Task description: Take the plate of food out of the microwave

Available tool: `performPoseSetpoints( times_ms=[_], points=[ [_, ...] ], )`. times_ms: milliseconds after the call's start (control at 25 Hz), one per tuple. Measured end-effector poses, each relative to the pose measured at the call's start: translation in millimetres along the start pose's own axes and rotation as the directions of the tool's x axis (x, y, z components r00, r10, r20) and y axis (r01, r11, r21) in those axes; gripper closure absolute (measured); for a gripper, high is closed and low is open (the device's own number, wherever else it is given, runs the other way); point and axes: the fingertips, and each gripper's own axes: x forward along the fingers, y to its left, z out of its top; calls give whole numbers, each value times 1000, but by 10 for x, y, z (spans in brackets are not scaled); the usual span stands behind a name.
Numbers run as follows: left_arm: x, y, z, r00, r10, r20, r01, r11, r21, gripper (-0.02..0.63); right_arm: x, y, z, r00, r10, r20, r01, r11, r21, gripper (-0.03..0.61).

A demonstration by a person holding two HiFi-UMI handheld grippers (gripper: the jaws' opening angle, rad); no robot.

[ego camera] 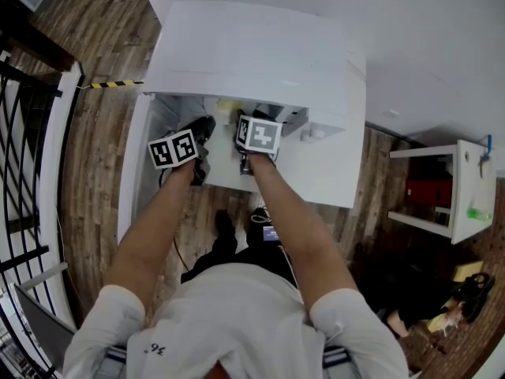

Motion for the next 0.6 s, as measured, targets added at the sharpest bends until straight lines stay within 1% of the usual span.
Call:
performPoseSetpoints(
  times_ms=[240, 400, 600],
  points=[
    [38, 17, 17, 1000, -3, -10, 3, 1000, 6, 528, 20, 3, 4, 1000, 5, -12, -5, 1000, 31, 403],
    [60, 31, 7, 1000, -10, -18, 11, 1000, 12, 528, -12, -16, -3, 1000, 21, -13, -20, 998, 68, 431],
    [81, 45, -24, 999, -33, -26, 32, 999, -2, 528, -61, -62, -44, 998, 54, -23, -51, 990, 134, 463]
  ],
)
